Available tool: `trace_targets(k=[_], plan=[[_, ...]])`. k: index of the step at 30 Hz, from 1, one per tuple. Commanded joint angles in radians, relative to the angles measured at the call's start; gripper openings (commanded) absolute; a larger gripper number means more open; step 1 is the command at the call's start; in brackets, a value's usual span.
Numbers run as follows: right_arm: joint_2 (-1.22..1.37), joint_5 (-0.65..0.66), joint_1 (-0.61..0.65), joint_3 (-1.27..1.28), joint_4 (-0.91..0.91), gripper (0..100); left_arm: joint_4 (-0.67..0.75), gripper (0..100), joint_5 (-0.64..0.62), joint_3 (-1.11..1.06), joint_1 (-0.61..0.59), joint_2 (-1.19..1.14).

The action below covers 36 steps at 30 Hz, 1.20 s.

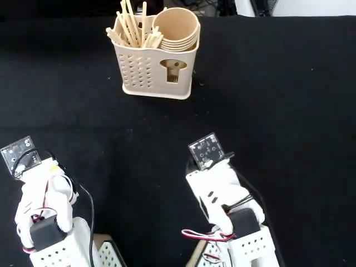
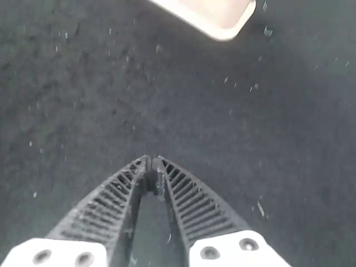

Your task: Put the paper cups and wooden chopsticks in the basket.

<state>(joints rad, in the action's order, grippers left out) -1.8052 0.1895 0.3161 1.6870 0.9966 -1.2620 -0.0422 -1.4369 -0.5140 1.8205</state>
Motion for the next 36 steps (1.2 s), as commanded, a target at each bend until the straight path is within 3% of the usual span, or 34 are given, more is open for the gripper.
trace_targets(k=[1,4,7,17,20,25,31,36], plan=[[-0.067,-0.012,-0.006,-0.002,0.034,1.4,0.017,3,-0.005,0.016,0.131,0.006],[-0.068,-0.094,-0.006,-0.002,0.031,1.5,0.083,3,-0.003,-0.090,0.334,0.005],[-0.068,-0.110,-0.006,-0.002,0.034,1.5,0.175,3,0.000,-0.177,0.441,0.005],[-0.068,-0.115,-0.012,-0.002,0.209,1.4,0.224,3,0.000,-0.262,0.444,0.003],[-0.068,-0.123,-0.012,-0.002,0.230,1.4,0.190,3,0.000,-0.262,0.444,0.003],[-0.061,-0.299,-0.012,-0.002,0.241,1.5,0.114,3,0.000,-0.262,0.443,0.003],[-0.067,-0.307,-0.012,-0.002,0.296,1.4,-0.020,3,0.000,-0.262,0.446,0.003],[-0.067,-0.307,-0.012,-0.002,0.296,1.4,-0.014,3,0.000,-0.262,0.444,0.003]])
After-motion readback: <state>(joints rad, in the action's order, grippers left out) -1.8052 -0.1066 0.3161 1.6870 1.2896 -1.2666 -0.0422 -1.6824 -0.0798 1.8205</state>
